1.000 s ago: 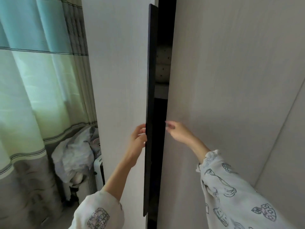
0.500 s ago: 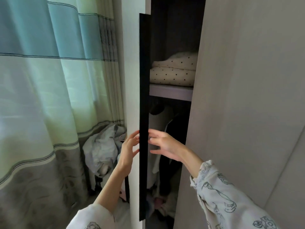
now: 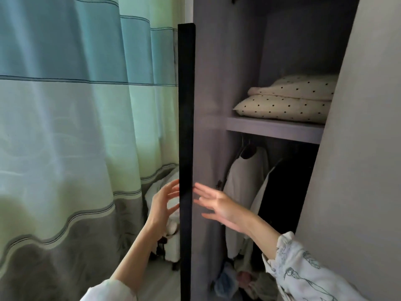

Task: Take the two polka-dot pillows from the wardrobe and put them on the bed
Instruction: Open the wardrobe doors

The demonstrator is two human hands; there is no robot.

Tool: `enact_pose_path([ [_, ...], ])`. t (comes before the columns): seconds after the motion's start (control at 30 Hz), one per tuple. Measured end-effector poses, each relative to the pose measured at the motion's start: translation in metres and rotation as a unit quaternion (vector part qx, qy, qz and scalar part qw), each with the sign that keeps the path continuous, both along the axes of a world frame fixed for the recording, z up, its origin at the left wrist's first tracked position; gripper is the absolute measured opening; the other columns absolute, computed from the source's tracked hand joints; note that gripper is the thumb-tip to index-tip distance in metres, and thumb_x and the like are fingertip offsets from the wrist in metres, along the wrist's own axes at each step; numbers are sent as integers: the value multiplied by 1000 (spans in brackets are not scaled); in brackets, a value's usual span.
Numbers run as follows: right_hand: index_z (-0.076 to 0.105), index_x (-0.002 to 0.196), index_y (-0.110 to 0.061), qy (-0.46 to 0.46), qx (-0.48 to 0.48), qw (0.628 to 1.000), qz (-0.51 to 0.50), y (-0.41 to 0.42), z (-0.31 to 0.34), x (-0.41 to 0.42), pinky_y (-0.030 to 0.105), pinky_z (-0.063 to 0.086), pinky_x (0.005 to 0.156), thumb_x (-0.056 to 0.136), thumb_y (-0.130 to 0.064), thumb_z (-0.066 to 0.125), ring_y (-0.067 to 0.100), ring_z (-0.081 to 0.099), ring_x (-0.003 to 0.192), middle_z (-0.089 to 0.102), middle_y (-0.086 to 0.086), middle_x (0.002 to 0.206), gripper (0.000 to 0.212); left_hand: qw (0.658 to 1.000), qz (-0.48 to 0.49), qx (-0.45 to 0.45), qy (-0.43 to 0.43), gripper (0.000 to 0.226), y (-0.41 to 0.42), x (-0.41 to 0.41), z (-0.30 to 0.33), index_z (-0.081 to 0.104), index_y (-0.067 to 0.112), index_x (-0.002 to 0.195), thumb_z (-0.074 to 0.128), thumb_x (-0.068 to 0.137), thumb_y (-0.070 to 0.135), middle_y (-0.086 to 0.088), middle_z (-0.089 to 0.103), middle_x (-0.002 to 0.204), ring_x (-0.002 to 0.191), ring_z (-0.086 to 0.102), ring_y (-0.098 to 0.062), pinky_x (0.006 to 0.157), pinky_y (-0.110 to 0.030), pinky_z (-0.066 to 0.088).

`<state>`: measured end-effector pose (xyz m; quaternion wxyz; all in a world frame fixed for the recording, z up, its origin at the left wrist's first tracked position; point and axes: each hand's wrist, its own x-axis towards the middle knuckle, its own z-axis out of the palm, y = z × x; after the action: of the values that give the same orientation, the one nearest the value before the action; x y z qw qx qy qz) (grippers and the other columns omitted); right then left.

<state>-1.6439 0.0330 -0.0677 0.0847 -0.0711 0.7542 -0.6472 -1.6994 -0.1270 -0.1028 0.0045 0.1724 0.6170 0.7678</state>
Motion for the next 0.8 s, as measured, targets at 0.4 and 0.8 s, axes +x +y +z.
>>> enact_pose_path([
  [0.4,15,148,-21,-28,-117,992,-45,-74,2,-63,51,27,110,101,-26,31,21,31,137,32,-2,151,49,997,47,-58,-11,35,-66,-48,-4,49,19,131,35,99,24,5,57,122,112,52,-9,95,-35,42],
  [0.8,41,134,-19,34,-20,975,-220,44,-21,-19,35,46,91,98,-31,39,20,59,110,62,4,119,38,983,-12,-179,29,18,34,-22,-34,59,14,104,48,92,5,-2,62,93,88,58,-19,81,-35,47],
])
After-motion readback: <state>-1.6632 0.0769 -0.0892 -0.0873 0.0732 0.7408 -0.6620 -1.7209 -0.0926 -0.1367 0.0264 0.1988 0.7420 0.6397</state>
